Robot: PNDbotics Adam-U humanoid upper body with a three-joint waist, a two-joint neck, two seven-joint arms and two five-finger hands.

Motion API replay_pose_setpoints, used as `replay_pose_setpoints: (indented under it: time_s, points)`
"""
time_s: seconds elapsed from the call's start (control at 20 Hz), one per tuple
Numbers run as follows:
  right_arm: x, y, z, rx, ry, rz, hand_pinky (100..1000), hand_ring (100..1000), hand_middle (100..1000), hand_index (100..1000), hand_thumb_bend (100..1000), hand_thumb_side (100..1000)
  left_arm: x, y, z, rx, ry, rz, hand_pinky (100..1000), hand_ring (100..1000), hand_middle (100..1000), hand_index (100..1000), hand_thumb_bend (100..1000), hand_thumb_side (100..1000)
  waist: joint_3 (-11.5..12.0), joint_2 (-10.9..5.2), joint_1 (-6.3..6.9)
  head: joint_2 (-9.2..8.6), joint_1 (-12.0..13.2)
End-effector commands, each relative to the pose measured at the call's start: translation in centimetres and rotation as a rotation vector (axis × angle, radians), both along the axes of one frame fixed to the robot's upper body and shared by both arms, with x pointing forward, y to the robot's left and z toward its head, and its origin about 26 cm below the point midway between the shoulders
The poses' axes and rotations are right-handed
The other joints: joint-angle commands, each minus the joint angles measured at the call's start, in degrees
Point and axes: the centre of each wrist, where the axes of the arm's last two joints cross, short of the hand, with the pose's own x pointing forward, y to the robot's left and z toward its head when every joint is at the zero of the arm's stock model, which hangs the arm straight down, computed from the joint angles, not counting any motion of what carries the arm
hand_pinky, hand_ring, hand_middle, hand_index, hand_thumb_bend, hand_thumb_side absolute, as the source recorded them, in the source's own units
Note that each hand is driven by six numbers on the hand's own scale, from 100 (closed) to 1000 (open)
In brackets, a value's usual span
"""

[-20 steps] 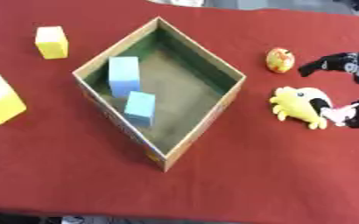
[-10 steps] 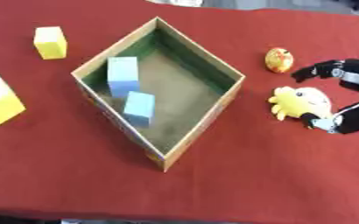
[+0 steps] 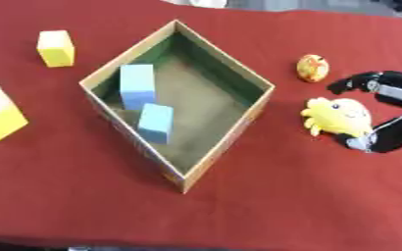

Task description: Pick up objects on the table and place them in the box.

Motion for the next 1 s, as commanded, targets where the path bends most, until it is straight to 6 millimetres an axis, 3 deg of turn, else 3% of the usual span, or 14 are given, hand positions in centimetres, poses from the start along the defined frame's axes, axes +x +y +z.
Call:
replay_pose_setpoints:
  time_s: [0.05,1.0]
  points:
    - [0.5,-0.9,0.5,-0.038,-0.032,-0.04,949,956,888,956,381,244,-0.2,0.0,0.7,0.014,-0.021,-0.005,949,780,763,843,197,753,0.03,-0.02,-0.15,-0.73,0.0]
    - [4.3,-4.4,-2.3,-0.076,0.038,-0.147,948,961,905,956,419,302,-0.2,-0.2,0.4,0.001,-0.009,-0.014,951,781,764,844,190,761,0.53,0.5,0.19,-1.13,-0.45]
